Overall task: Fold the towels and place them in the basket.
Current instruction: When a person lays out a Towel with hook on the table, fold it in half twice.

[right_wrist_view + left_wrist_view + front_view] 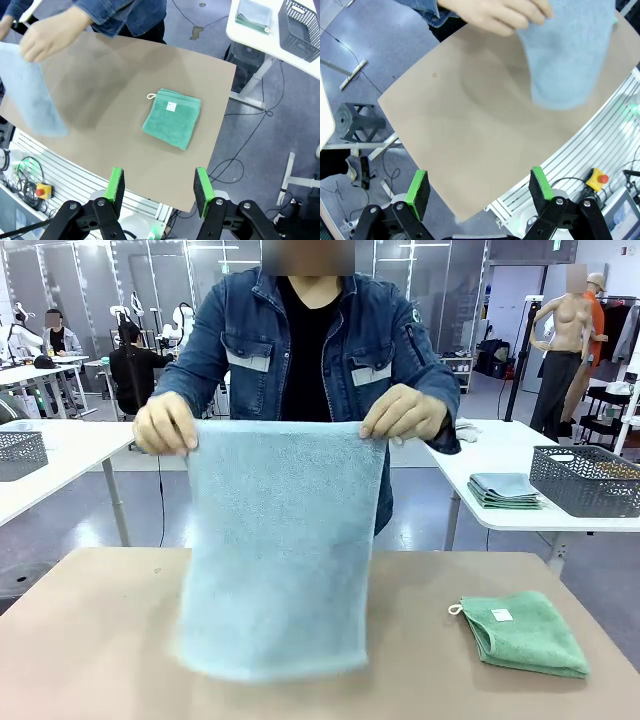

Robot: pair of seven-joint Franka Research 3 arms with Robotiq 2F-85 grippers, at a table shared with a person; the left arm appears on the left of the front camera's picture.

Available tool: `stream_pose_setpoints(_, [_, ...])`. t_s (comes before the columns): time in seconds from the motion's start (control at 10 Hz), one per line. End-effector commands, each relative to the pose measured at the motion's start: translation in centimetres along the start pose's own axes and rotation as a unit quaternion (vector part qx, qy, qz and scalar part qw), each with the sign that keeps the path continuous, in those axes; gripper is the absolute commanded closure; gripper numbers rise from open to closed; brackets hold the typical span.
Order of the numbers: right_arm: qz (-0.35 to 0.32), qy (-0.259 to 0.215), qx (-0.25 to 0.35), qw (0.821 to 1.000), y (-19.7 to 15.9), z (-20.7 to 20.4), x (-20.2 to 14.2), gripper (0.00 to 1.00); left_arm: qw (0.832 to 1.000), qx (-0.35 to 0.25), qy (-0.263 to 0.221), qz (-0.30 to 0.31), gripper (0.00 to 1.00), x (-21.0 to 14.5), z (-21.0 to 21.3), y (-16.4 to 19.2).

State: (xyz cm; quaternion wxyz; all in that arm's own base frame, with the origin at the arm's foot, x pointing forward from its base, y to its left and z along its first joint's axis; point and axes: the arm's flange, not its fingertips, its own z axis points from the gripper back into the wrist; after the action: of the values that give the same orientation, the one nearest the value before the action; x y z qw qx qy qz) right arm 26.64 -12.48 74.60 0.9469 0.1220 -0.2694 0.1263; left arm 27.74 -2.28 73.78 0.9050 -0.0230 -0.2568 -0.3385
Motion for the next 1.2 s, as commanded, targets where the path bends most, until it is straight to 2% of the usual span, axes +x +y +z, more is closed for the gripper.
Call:
stream_pose_setpoints(0.0, [0.005,0.002,-0.008,1.0,-0.09,0.1,-0.06,0.3,1.0,0.002,-0.003,-0.009,0.0,-0.29,-0.2,-0.06])
stream_pose_setpoints(1.1, [0.005,0.002,-0.008,1.0,-0.09,0.1,-0.06,0.3,1.0,0.002,-0.003,-0.009,0.0,-0.29,-0.2,-0.06])
